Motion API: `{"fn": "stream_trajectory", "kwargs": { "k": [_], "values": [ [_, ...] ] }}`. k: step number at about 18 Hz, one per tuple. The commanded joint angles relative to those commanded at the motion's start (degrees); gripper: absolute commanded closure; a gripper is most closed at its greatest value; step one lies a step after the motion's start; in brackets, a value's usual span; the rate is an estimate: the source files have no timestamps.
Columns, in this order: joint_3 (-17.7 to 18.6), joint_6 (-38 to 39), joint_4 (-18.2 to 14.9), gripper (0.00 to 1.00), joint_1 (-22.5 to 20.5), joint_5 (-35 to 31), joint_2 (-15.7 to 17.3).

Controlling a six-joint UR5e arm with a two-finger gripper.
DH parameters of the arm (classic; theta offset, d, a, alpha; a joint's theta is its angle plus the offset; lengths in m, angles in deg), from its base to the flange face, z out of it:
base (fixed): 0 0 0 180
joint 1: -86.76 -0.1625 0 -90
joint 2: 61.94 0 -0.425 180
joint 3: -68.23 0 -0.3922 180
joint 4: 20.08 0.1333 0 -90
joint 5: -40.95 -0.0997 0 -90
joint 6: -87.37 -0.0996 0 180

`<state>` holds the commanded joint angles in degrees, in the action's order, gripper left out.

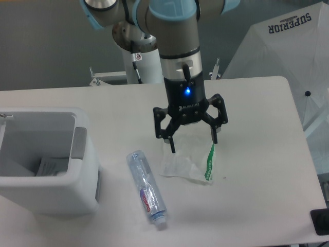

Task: Place the trash in the trash can
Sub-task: 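Move the open gripper over the clear plastic wrapper and green toothbrush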

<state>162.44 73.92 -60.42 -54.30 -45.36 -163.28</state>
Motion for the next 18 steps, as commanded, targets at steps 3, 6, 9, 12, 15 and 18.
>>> {"fn": "stream_trajectory", "kwargs": {
  "k": [3,6,9,12,15,18],
  "values": [
    [5.71,0.00,0.00,0.00,-4.56,0.52,0.00],
    [8.44,-0.09,-0.52,0.00,-8.25,0.44,0.09],
    [9.15,-0.18,-2.55,0.00,-11.33,0.35,-0.44],
    [9.15,-0.88,-2.46,0.00,-12.74,0.61,-4.82],
    [9.24,-0.97,-2.37,0.00,-12.83,0.53,-7.64],
    [9.42,-4.64,-1.93,0.00,-12.84,0.44,-9.49]
  ]
}}
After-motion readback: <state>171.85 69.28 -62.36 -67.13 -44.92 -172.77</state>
